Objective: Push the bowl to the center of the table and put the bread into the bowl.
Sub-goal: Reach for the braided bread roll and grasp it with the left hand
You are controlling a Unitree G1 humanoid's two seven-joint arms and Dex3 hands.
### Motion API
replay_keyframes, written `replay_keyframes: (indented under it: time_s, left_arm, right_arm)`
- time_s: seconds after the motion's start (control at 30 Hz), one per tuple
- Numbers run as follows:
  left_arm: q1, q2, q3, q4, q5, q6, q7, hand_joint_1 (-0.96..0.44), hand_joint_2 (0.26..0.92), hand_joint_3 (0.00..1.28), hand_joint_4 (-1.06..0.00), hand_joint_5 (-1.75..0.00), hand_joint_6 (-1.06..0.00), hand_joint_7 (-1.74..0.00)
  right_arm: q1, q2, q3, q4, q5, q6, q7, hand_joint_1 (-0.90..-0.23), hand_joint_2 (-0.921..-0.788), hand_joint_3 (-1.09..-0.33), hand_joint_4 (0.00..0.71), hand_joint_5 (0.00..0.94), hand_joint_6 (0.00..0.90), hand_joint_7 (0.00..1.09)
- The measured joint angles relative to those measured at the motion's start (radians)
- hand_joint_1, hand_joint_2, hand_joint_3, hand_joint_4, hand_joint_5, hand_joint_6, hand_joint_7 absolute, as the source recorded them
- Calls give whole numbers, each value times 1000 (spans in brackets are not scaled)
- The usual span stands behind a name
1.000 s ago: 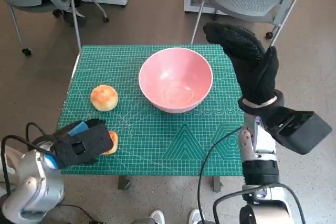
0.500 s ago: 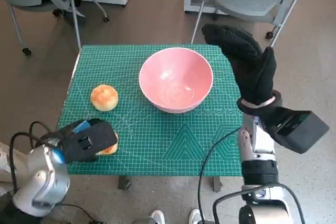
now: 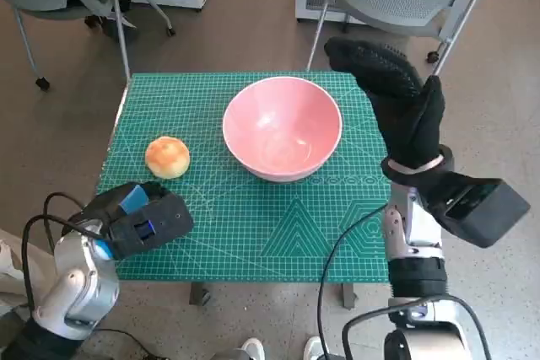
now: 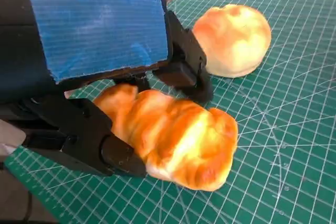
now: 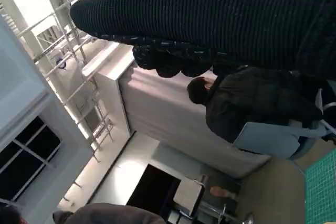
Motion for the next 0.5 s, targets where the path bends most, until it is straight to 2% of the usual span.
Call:
replay_keyframes:
  time_s: [0.17, 0.5]
  left_arm:
    - [26, -6, 25, 0, 9, -50, 29, 4, 878, 119, -655, -1318, -747, -927]
    - [37, -12, 50, 0, 11, -72, 22, 2, 880, 118, -668, -1314, -731, -937]
  right_arm:
    - [0, 0, 0, -2, 0, 0, 3, -675, -921, -897, 74, 5, -1, 256]
    - [0, 0, -1, -2, 0, 0, 10, -675, -921, -899, 73, 4, -1, 254]
